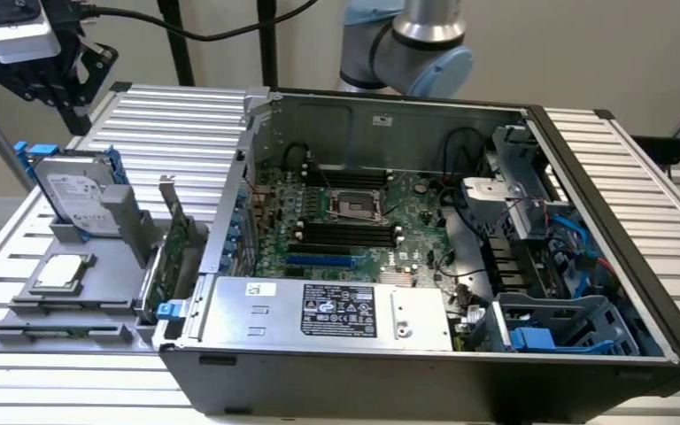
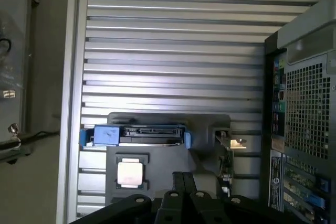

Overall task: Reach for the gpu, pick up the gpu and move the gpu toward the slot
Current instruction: 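Reach for the gpu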

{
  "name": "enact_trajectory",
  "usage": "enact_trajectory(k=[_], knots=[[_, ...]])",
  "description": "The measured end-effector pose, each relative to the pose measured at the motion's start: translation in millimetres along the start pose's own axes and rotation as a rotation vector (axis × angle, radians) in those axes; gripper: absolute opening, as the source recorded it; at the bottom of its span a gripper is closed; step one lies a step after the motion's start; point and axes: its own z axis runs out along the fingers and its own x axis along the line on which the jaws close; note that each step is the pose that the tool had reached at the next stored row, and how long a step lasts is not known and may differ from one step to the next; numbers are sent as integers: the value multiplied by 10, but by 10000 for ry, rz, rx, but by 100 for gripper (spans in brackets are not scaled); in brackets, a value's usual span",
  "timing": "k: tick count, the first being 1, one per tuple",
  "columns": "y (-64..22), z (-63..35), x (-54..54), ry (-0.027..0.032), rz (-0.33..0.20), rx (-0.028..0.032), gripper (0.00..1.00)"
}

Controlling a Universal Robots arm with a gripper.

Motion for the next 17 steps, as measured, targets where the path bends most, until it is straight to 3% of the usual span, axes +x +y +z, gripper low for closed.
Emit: enact_trajectory(k=[7,17], knots=[[-180,15,-250,2,1,1,11],[-477,157,-445,-20,0,0,11]])
